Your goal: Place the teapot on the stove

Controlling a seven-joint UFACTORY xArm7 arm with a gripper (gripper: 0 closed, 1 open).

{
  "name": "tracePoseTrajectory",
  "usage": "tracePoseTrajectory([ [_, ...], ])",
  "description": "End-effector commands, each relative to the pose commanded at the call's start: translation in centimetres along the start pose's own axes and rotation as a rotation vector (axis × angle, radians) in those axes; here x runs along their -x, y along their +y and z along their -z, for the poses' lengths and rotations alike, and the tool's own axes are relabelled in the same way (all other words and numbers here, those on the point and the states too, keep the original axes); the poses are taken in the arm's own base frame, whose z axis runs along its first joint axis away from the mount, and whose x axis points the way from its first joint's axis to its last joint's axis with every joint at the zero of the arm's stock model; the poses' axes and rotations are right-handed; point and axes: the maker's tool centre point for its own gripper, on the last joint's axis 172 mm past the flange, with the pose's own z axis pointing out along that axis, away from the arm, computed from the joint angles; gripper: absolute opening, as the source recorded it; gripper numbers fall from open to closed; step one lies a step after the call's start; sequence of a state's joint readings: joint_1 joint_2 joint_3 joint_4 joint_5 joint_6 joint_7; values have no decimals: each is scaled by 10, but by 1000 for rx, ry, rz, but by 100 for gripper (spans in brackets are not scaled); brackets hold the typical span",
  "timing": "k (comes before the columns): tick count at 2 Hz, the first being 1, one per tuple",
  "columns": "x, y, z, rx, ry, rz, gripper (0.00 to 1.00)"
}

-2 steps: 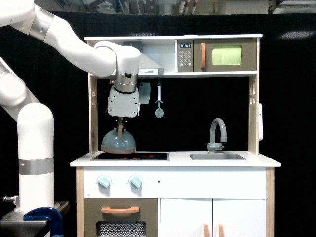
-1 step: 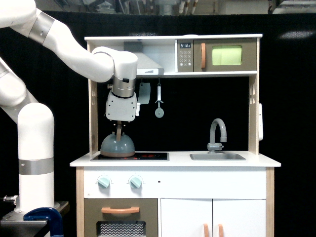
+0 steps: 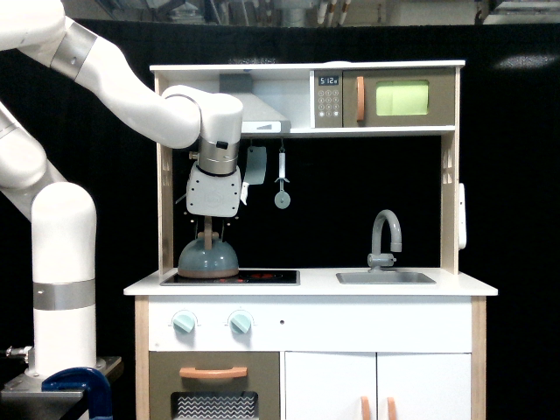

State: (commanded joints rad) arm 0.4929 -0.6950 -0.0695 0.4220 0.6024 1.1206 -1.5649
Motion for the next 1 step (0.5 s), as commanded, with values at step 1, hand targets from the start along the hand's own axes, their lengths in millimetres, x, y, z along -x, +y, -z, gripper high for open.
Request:
tracePoseTrajectory([
  [1, 11, 3, 88, 0, 0, 0, 100],
])
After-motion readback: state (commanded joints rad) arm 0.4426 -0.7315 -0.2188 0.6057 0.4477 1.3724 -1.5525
